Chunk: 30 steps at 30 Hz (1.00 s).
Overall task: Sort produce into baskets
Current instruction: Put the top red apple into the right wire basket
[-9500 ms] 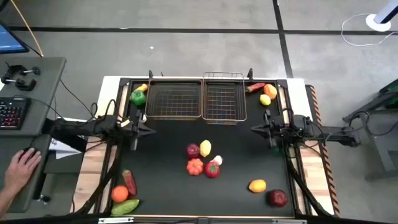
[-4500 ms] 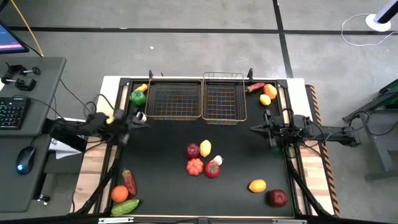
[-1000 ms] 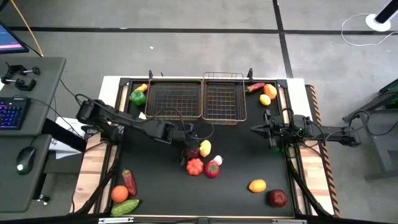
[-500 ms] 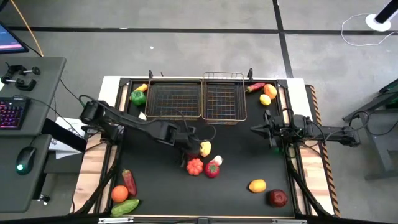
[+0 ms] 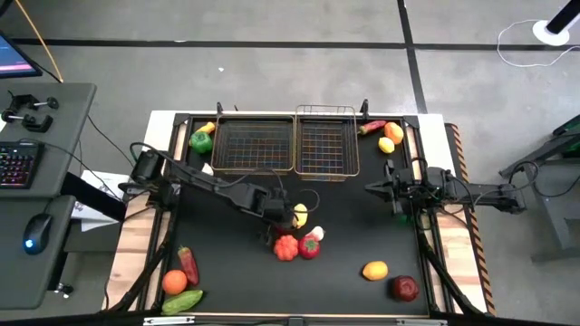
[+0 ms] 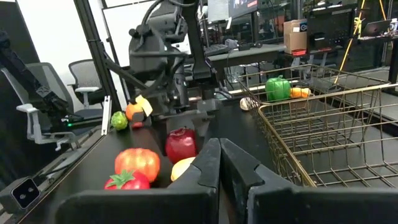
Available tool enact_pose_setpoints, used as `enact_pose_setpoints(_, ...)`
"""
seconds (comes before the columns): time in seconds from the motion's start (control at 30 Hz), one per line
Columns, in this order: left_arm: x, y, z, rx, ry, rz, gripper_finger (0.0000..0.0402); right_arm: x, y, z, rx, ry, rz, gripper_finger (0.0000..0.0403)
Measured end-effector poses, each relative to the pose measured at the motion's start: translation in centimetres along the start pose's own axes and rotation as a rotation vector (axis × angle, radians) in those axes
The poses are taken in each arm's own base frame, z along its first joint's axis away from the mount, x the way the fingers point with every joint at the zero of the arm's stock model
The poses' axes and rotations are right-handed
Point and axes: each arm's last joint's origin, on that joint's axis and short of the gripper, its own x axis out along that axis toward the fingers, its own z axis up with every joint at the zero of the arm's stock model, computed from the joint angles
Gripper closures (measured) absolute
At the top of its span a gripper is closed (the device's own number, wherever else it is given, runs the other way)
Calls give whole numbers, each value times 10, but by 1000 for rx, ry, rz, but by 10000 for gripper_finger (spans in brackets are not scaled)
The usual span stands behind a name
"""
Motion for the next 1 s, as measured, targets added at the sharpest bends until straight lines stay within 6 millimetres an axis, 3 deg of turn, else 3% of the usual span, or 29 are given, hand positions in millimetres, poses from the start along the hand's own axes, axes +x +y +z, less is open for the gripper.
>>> enact_pose_setpoints(0.23,-3,0,0,0,2,0,45,0,0,0,0,0,0,403)
enact_pose_setpoints(0.47,-26,8,5,-12,-14,9,125,0,0,0,0,-1,0,403)
enact_pose_setpoints(0.6,-62,25,8,-36,-86,58,125,0,0,0,0,-1,0,403)
enact_pose_setpoints(0.7,-108,40,14,-73,-223,142,125,0,0,0,0,0,0,403)
enact_pose_setpoints(0.8,-162,57,20,-99,-459,302,125,0,0,0,0,0,0,403)
enact_pose_setpoints(0.87,-188,70,22,-143,-610,426,125,0,0,0,0,0,0,403)
enact_pose_setpoints(0.93,-202,85,23,-204,-724,500,125,0,0,0,0,0,0,403)
enact_pose_setpoints(1.0,-203,102,23,-264,-781,519,122,0,0,0,0,0,0,403)
